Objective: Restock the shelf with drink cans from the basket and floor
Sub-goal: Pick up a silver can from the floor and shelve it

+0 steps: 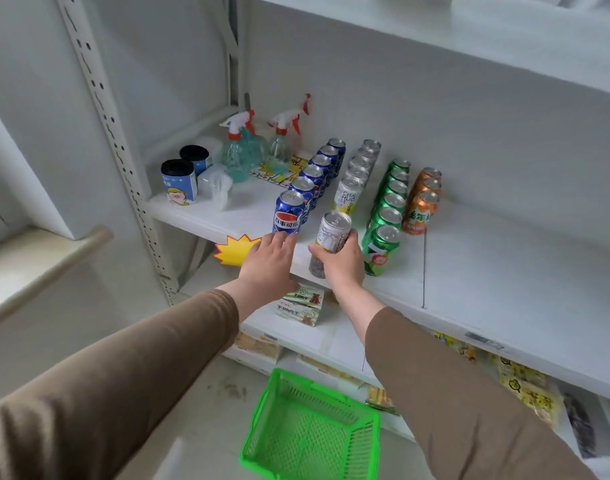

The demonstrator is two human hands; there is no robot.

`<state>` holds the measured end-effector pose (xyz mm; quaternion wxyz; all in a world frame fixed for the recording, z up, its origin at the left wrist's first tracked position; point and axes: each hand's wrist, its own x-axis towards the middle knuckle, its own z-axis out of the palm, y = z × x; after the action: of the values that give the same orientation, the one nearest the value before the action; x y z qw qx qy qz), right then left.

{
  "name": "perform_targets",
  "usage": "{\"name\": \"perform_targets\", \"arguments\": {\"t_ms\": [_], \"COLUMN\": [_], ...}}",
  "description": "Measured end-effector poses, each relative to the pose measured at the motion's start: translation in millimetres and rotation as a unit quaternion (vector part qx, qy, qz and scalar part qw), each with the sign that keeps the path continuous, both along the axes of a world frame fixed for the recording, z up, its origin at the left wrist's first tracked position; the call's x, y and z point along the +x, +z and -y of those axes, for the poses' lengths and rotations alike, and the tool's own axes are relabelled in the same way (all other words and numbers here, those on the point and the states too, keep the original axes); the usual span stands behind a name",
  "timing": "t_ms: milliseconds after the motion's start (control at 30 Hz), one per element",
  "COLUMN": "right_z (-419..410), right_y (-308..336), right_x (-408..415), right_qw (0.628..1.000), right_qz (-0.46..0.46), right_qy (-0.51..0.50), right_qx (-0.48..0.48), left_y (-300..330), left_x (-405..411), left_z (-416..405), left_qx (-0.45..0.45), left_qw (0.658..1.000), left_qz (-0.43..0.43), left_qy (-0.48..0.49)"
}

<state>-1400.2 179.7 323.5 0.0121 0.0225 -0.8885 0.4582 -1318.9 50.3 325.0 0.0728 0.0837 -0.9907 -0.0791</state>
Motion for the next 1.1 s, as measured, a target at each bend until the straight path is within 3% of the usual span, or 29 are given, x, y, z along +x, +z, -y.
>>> {"name": "perform_targets", "arguments": {"t_ms": [333,633,900,1100], "right_z": [14.8,-1.6,6.3,16.4], "right_y": [-17.2,-47.8,-46.5,-45.2], "right_x": [-54.3,-58.3,-72.4,-70.6], "right_qw": [0.998,1.0,0.999,0.999], "right_qz": [-0.031,0.002,0.012,0.025], "right_qy": [-0.046,0.03,0.004,-0.035], "right_qx": [0.002,0.007,0.051,0.012], "left_y": [-11.9,-24.3,-22.6,-25.2], "left_x": [-38.7,-43.4,-46.5,-43.9], "left_z": [2.5,-2.6,-7.6,-3.8], "left_qx": [0.001,-0.002,-0.003,-0.006], "left_qw": [0.999,1.0,1.0,1.0], "left_qz": [0.028,0.024,0.025,0.029], "left_qy": [0.024,0.0,-0.003,0.005]}}
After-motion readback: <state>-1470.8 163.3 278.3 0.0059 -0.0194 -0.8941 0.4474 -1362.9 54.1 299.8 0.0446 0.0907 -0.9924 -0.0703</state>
